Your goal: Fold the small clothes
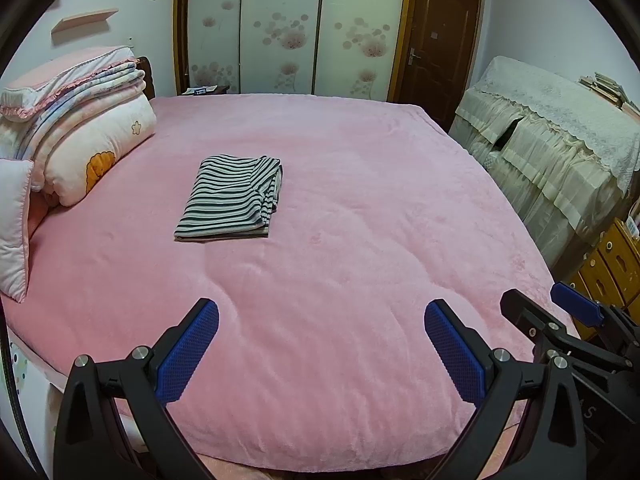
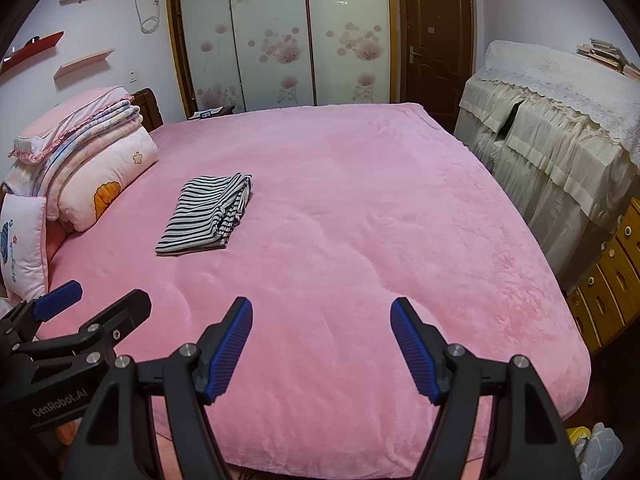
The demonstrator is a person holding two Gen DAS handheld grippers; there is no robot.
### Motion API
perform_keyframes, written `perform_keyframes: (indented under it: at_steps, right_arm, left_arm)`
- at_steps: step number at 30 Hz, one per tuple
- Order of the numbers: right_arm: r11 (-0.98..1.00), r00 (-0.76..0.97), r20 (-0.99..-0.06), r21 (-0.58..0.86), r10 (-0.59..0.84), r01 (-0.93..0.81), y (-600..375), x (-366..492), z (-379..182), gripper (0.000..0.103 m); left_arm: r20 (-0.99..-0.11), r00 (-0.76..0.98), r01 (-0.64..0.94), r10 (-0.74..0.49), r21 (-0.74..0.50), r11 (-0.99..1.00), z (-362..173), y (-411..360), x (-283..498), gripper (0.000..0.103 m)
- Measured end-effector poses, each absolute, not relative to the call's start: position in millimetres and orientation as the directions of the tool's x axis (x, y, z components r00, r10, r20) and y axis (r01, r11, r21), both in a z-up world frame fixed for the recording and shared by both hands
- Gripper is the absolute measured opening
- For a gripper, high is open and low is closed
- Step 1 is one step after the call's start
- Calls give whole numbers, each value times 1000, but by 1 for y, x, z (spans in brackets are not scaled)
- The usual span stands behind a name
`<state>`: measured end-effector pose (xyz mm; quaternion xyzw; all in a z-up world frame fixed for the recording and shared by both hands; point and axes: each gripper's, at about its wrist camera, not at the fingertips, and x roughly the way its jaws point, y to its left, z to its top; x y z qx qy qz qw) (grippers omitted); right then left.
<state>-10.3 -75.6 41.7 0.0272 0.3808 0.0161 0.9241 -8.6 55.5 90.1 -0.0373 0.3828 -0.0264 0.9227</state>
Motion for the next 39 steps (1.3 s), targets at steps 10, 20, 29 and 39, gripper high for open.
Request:
perform_keyframes:
  at_steps: [10, 20, 29, 39]
  right_arm:
    - [998, 706, -707, 56, 38, 3, -74, -13, 39, 72]
    - [999, 705, -708, 50, 33, 3, -73, -13, 39, 72]
    - [999, 702, -712, 47, 33, 1, -73, -13, 37, 72]
    - [999, 697, -716, 45, 31, 2, -75, -14, 36, 72]
  left_arm:
    - [-712, 701, -1, -53, -75, 997, 90, 53, -15, 102]
    - [-708, 705, -19, -29, -61, 998, 90, 52, -21, 102]
    - [-714, 700, -31, -19, -56, 998, 88, 56, -19, 102]
    - [-726, 688, -38, -15, -57, 998, 84, 59, -16, 102]
